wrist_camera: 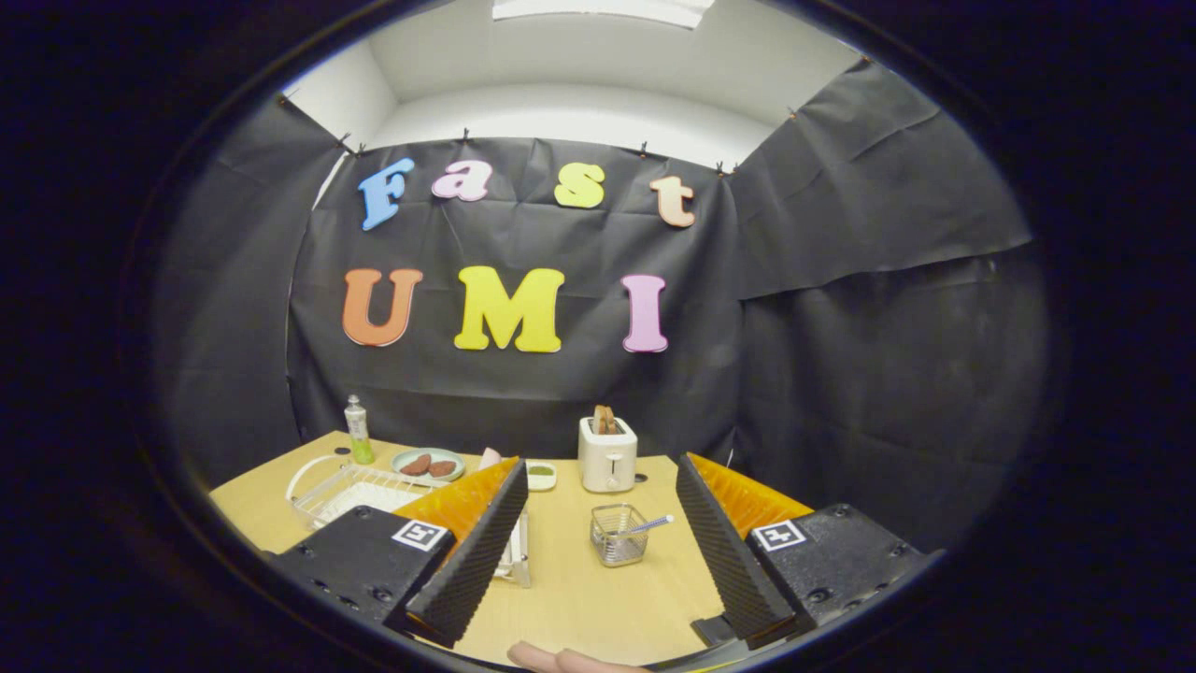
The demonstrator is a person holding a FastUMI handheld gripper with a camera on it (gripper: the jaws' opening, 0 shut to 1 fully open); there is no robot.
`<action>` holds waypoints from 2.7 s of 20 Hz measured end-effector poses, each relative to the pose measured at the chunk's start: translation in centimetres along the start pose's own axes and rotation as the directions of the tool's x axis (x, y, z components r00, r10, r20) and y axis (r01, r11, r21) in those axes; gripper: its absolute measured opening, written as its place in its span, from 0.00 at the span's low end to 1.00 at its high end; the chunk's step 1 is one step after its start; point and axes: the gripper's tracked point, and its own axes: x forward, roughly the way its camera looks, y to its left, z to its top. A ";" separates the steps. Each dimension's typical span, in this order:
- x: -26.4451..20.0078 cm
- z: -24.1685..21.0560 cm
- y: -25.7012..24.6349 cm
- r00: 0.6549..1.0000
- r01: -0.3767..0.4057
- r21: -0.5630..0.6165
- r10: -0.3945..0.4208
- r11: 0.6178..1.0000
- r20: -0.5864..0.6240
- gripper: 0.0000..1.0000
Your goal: Take the plate from the dish rack, then take the spoon from the basket and place it into the plate.
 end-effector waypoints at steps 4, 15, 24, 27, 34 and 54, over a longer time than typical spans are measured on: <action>3.3 1.6 2.6 0.998 -0.034 -0.047 0.032 0.998 -0.057 1.00; 14.1 0.4 12.6 0.890 -0.175 -0.241 0.049 0.955 -0.453 1.00; 21.4 -5.5 15.0 0.612 -0.149 -0.160 -0.036 0.976 -0.790 0.92; 23.5 -6.3 14.8 0.593 -0.109 -0.187 -0.087 0.976 -0.801 0.82; 23.6 -9.1 16.6 0.480 -0.154 -0.147 -0.056 0.977 -0.876 0.39; 19.1 -2.8 17.1 0.725 -0.015 -0.338 -0.222 0.941 -0.652 0.24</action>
